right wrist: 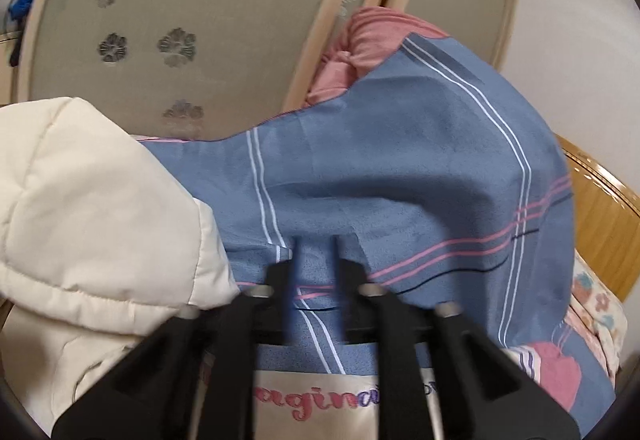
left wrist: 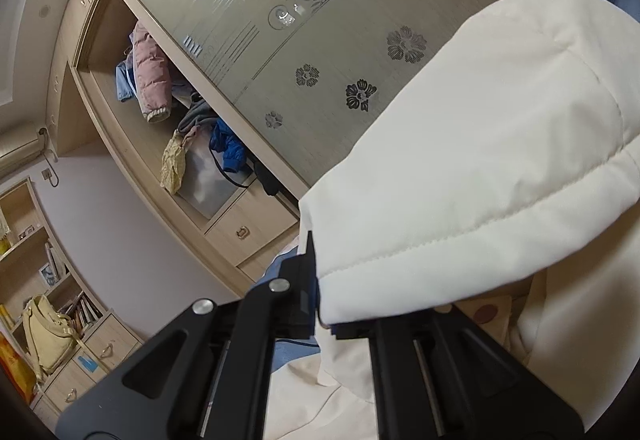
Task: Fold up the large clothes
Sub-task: 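Lift the hood with both tools and fold it down onto the jacket body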
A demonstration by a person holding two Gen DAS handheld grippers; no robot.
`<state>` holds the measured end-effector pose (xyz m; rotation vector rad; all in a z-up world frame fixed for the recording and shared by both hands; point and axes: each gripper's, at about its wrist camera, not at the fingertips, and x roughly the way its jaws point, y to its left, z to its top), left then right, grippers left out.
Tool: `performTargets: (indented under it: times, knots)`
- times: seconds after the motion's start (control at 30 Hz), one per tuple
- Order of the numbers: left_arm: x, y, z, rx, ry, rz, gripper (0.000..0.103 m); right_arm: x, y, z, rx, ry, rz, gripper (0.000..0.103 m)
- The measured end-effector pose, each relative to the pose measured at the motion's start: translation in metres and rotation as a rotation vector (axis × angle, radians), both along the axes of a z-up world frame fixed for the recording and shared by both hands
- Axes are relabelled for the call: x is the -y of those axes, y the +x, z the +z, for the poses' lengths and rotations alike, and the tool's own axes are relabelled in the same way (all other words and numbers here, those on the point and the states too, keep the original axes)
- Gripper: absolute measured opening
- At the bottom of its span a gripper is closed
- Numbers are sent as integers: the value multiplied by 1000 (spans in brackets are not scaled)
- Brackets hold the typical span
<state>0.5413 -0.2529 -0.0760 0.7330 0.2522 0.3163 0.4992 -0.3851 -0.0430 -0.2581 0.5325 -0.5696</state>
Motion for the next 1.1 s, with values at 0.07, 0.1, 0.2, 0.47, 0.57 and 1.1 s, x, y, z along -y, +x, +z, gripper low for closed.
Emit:
performTargets:
  times: [0.07,0.1,0.2,0.47,0.57,1.1]
  knots:
    - [1,0,0,2,2,3,4,-14,-10,3,21,-75,83,102]
    - [1,0,0,2,1,3,4,-22,-11,3,9,-98,129,102]
    - [-1,1,3,-1,-14,3,4,-54,-10,-4,11,-203,213,102]
    - [-6,0,5,-14,-27,11,5,-74,21,-42,-24,-369,108,89]
    - [-9,-2,7,-18,-47,13,5,-68,14,-40,-55,-256,217,89]
    - [-19,2,6,-43,-86,33,5,-81,20,-55,-103,-298,242,85]
